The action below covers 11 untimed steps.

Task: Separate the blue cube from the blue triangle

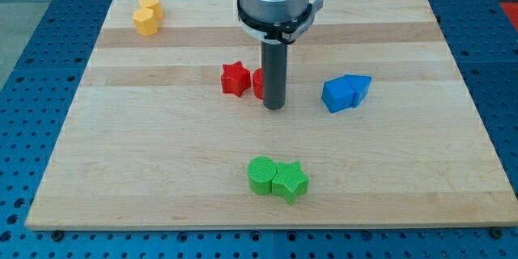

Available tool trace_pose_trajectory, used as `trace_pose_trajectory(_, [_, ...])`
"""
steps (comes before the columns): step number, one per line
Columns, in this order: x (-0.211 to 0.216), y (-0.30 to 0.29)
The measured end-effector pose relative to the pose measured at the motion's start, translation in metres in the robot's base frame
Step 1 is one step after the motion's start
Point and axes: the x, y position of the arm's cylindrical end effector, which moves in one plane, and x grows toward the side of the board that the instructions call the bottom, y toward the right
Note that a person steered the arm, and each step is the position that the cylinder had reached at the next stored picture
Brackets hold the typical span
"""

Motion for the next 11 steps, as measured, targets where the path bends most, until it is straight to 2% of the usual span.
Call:
trace_pose_trajectory(2, [0.035,0.059])
trace_pose_trajectory(3, [0.027,0.084])
trace_pose_trajectory(6, [-0.007,0.092])
trace_pose_trajectory(8, [-0.047,0.100])
trace_pose_trajectory(11, [-0.137,0.101])
